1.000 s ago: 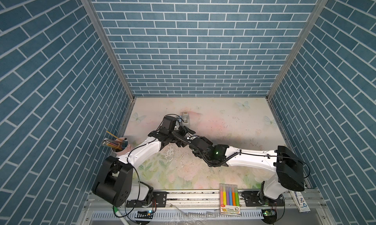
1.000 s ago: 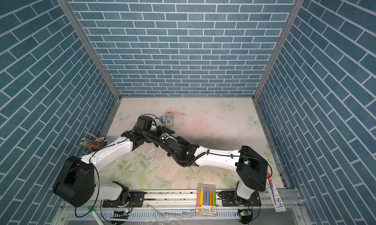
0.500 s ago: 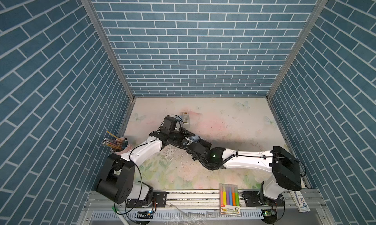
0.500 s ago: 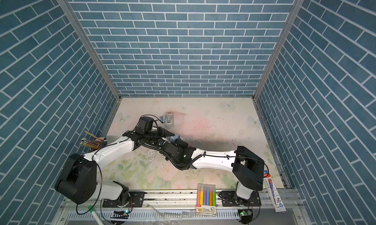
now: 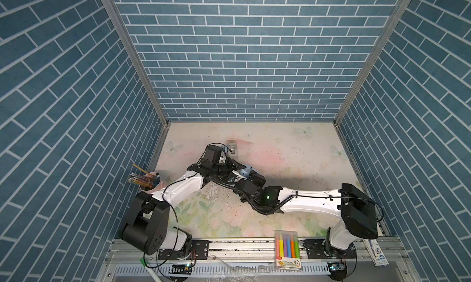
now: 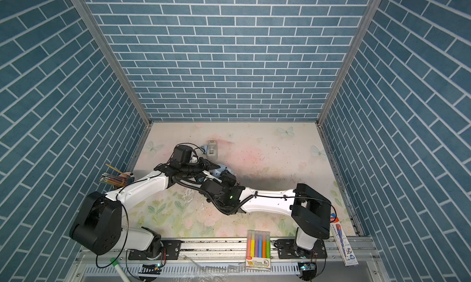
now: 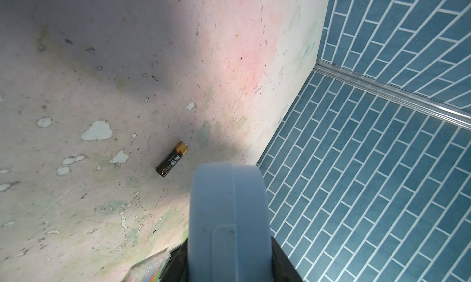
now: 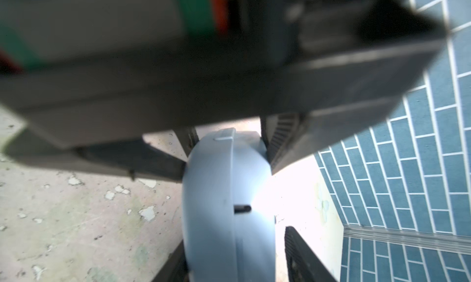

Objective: Insert the battery into the alarm
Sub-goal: Adjust the alarm at the center of the board.

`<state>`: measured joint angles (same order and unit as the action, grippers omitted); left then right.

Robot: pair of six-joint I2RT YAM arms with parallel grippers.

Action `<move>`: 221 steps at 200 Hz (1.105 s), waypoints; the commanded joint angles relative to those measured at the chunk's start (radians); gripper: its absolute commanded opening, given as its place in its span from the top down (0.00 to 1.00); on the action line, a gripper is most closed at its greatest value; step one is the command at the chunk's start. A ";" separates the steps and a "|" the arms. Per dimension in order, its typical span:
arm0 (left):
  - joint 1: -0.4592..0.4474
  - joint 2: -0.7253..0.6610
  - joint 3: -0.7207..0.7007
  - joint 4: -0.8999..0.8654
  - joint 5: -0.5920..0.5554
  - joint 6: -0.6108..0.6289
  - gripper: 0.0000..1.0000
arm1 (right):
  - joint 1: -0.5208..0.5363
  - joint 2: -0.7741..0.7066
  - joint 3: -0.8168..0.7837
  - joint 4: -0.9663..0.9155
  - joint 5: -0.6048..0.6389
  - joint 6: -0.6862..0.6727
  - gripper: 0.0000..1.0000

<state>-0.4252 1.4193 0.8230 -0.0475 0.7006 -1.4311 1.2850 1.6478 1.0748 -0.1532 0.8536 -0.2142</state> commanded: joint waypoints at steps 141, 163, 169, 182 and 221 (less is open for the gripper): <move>0.046 0.011 -0.097 0.663 -0.030 -0.018 1.00 | -0.420 -0.333 0.166 -0.328 -0.863 0.925 0.29; 0.046 -0.007 -0.122 0.856 -0.018 -0.062 1.00 | -0.502 -0.367 0.093 -0.138 -1.051 1.045 0.26; 0.046 -0.012 -0.122 0.892 -0.015 -0.070 1.00 | -0.529 -0.372 0.070 -0.089 -1.100 1.074 0.25; 0.045 -0.030 -0.156 0.950 -0.015 -0.081 1.00 | -0.582 -0.370 0.020 0.031 -1.212 1.151 0.23; 0.046 -0.047 -0.189 1.118 -0.020 -0.138 1.00 | -0.642 -0.321 -0.081 0.347 -1.397 1.319 0.22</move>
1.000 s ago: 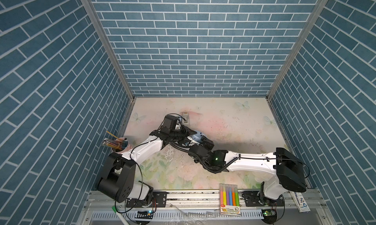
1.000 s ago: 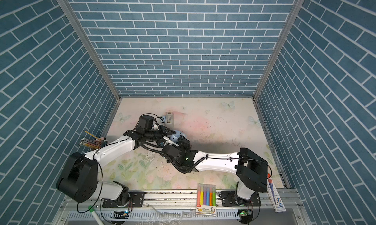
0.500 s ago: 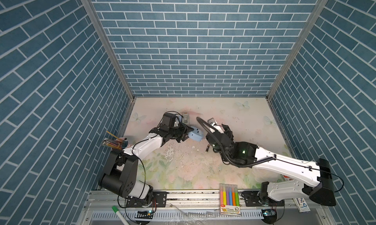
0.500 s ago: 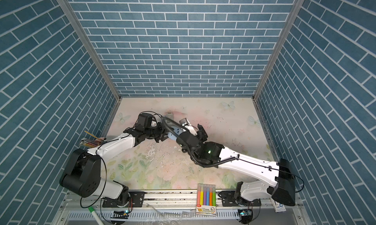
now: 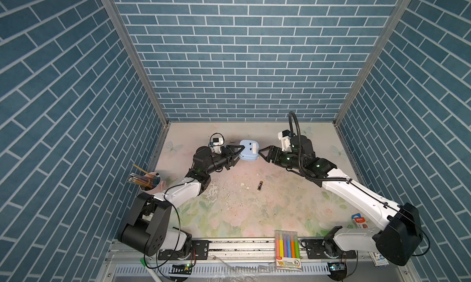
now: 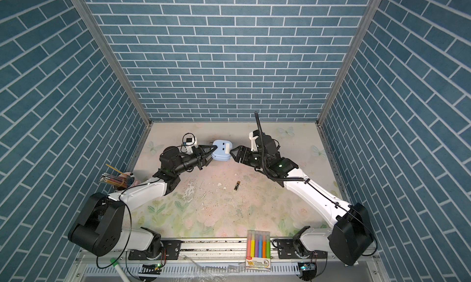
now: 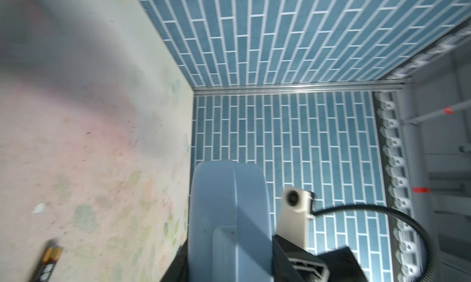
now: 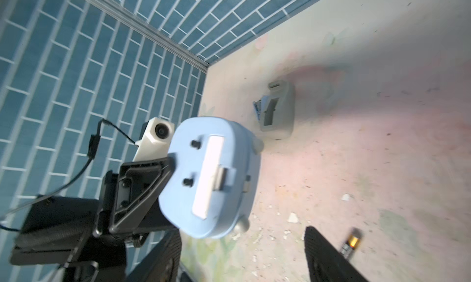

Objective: Insert the battery into the alarm
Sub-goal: Adjust the alarm at the center of the board.

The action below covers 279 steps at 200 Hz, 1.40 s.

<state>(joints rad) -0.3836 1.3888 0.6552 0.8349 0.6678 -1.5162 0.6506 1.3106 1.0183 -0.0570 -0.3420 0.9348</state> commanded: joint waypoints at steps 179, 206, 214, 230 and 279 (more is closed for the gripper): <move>0.003 0.048 -0.036 0.440 0.052 -0.171 0.86 | -0.009 0.125 -0.016 0.528 -0.306 0.291 0.66; 0.004 0.066 -0.003 0.457 0.094 -0.162 0.32 | -0.009 0.124 -0.019 0.536 -0.336 0.297 0.73; 0.005 0.076 0.016 0.459 0.121 -0.155 0.29 | -0.009 0.124 -0.020 0.543 -0.351 0.298 0.74; 0.004 0.095 0.039 0.471 0.165 -0.153 0.28 | -0.009 0.118 -0.024 0.552 -0.374 0.299 0.75; 0.008 0.099 0.078 0.463 0.240 -0.121 0.45 | -0.009 0.089 -0.050 0.568 -0.383 0.300 0.76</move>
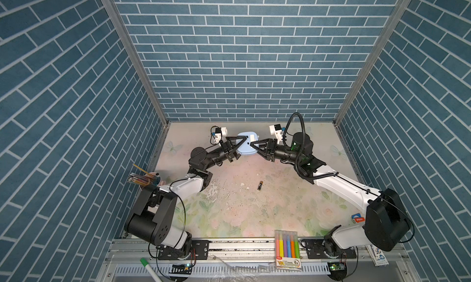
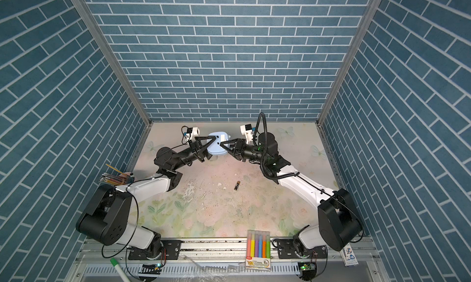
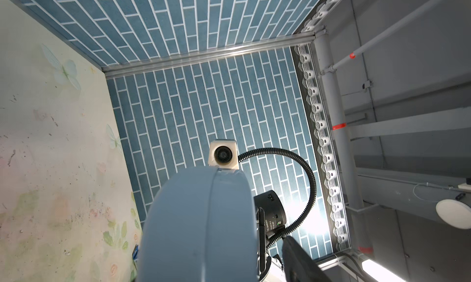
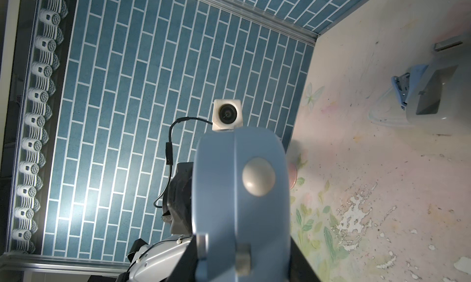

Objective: Insert the battery into the alarm
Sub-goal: Adjust the alarm at the center of the board.

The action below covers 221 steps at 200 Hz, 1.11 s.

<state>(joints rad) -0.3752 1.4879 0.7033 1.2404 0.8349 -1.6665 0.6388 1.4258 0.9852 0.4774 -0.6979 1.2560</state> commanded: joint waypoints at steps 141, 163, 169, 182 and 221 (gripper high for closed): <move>0.035 -0.011 -0.040 0.058 0.064 0.036 0.61 | 0.002 -0.025 -0.054 0.069 -0.020 0.003 0.78; 0.035 -0.009 -0.050 0.059 0.063 0.037 0.67 | 0.002 -0.024 -0.053 0.068 -0.017 0.004 0.78; 0.035 -0.009 -0.055 0.060 0.061 0.036 0.67 | 0.002 -0.022 -0.053 0.068 -0.016 0.004 0.78; 0.035 -0.011 -0.056 0.059 0.060 0.040 0.75 | 0.002 -0.021 -0.053 0.067 -0.018 0.005 0.78; 0.051 -0.014 -0.084 0.025 0.059 0.062 0.87 | 0.001 -0.075 -0.024 -0.195 0.049 -0.128 0.44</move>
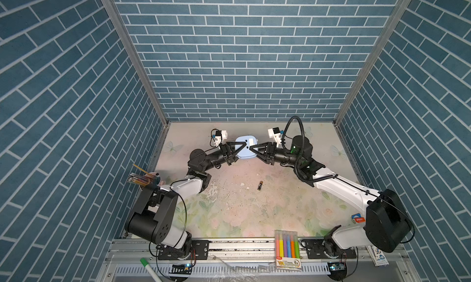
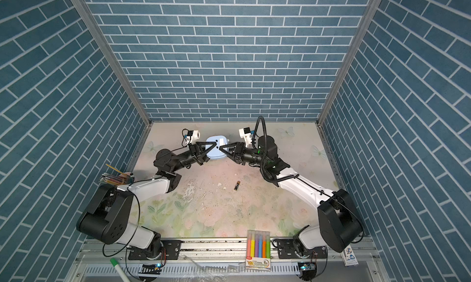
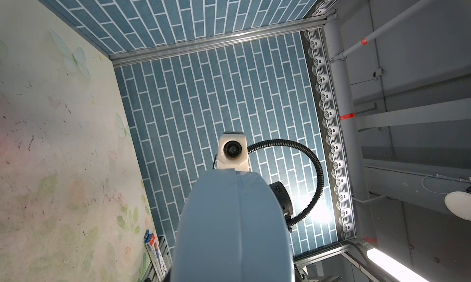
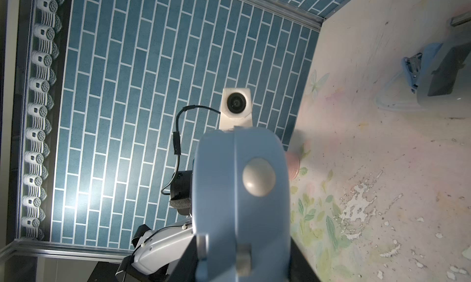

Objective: Insert the battery into the alarm
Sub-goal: Adjust the alarm at the center of the board.

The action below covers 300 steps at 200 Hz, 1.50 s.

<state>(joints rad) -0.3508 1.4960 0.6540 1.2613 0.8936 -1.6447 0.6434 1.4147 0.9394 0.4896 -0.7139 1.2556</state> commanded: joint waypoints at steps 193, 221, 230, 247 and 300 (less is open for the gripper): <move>-0.076 -0.018 -0.109 -0.885 -0.232 0.717 0.95 | 0.028 -0.062 -0.193 -0.350 0.363 -0.190 0.32; -0.086 0.035 -0.132 -0.812 -0.235 0.691 0.97 | 0.065 0.004 -0.181 -0.301 0.375 -0.178 0.33; -0.086 0.050 -0.143 -0.779 -0.237 0.675 0.97 | 0.074 0.023 -0.180 -0.278 0.375 -0.172 0.33; -0.086 0.077 -0.161 -0.733 -0.237 0.650 0.97 | 0.090 0.061 -0.170 -0.255 0.373 -0.158 0.34; -0.085 0.093 -0.172 -0.715 -0.248 0.638 0.99 | 0.140 0.153 -0.140 -0.228 0.366 -0.140 0.37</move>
<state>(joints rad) -0.4343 1.5845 0.4934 0.5049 0.6537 -1.0019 0.7639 1.5406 0.7773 0.2123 -0.3378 1.0744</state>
